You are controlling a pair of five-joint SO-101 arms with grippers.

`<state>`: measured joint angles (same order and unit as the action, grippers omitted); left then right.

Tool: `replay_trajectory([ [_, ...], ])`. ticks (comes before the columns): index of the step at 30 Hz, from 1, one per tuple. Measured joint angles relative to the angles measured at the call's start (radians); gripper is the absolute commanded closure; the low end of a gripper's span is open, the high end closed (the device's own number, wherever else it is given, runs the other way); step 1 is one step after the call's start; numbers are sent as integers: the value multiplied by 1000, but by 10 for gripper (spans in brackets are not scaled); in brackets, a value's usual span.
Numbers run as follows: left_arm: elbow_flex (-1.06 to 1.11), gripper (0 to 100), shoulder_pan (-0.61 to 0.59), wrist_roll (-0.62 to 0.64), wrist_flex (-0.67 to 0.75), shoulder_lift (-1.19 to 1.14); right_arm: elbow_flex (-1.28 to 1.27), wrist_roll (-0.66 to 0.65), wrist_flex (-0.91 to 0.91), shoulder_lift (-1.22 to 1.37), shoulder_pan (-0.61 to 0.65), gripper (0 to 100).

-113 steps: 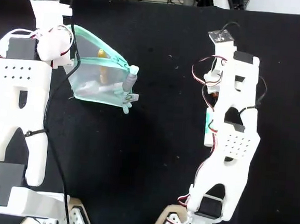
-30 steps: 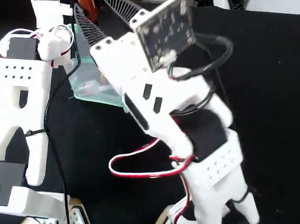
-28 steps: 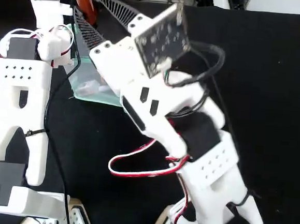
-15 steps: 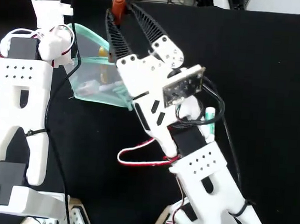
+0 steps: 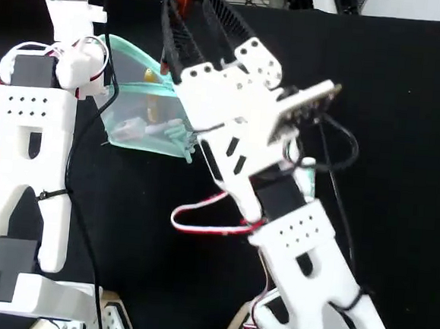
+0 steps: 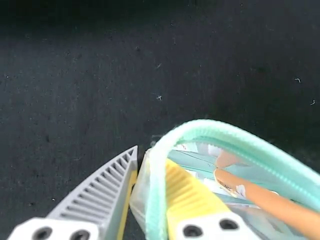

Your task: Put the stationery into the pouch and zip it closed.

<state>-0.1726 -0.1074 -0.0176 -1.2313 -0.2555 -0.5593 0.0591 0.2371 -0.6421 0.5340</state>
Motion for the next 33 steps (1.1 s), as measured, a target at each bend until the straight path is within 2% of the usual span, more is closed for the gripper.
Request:
replay_trajectory([
  [5, 0, 970, 0, 0, 0, 0, 18, 9, 0, 95, -3, 986],
  [17, 0, 970, 0, 0, 0, 0, 38, 184, 0, 187, -3, 986],
  [22, 0, 970, 0, 0, 0, 0, 38, 287, -127, 175, 2, 986],
  [26, 0, 970, 0, 0, 0, 0, 38, 269, -178, 141, 2, 986],
  [33, 0, 970, 0, 0, 0, 0, -23, 92, -204, 114, 49, 986],
])
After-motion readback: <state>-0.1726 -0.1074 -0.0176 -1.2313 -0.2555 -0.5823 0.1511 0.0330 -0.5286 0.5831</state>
